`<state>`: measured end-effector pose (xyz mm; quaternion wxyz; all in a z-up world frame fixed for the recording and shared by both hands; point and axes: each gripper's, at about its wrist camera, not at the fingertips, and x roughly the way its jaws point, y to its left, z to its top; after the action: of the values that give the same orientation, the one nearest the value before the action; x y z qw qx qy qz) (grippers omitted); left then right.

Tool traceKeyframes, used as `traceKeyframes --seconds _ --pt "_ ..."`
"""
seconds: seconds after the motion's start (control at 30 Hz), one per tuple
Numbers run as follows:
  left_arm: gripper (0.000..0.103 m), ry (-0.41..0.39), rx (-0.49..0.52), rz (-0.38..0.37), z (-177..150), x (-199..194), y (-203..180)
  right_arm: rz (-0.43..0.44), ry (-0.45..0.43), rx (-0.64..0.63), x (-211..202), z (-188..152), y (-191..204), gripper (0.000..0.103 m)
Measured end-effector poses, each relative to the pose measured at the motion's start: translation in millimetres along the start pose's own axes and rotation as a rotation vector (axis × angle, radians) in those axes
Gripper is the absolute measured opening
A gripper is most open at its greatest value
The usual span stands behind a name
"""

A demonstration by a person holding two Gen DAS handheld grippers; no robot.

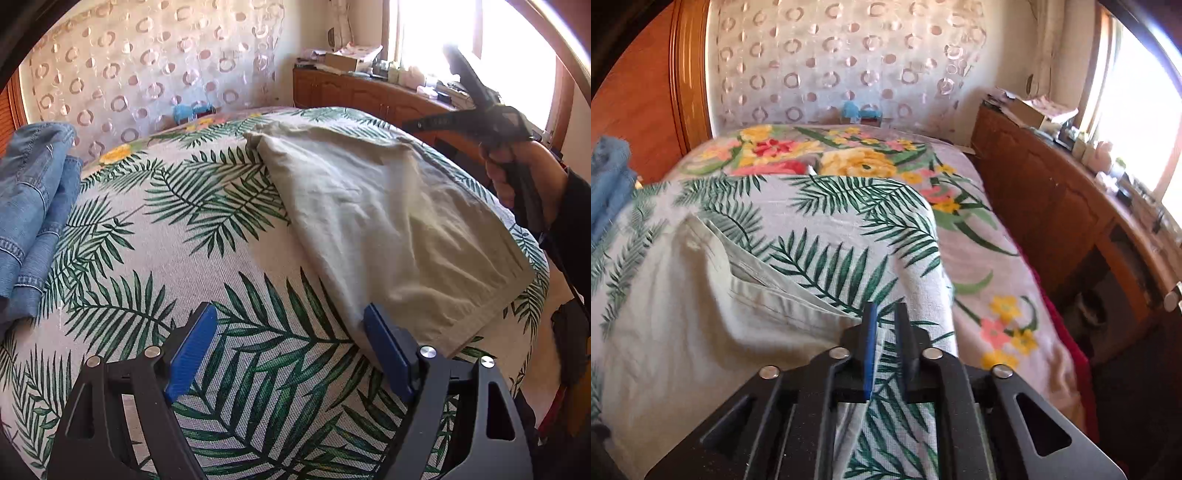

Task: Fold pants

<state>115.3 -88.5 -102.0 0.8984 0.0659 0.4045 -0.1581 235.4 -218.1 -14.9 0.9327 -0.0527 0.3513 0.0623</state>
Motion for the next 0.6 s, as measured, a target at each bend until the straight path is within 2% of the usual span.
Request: traceKeyframes --seconds 0.07,0.13,0.2,0.27,0.47,0.6 --pt "0.082 0.006 -0.008 -0.007 -0.4 1.1 0.9 0.026 -0.008 0.000 -1.5 -0.1 -3.2 0.013" --pt "0.082 0.006 -0.007 -0.007 -1.0 0.8 0.0 0.037 -0.004 -0.012 -0.2 -2.0 -2.0 0.021" --pt "0.082 0.006 -0.005 -0.006 -1.3 1.0 -0.1 0.042 0.013 -0.015 5.8 -2.3 -1.6 0.036" --pt "0.082 0.006 -0.007 -0.008 -1.3 1.1 -0.3 0.049 0.022 -0.001 5.7 -8.3 -5.0 0.038" --pt "0.082 0.006 -0.007 -0.008 -1.6 0.8 -0.6 0.055 0.049 -0.003 19.1 -10.0 -10.1 0.038" --pt "0.083 0.006 -0.007 -0.008 -1.7 0.9 -0.6 0.060 0.047 -0.018 19.7 -7.4 -14.5 0.013"
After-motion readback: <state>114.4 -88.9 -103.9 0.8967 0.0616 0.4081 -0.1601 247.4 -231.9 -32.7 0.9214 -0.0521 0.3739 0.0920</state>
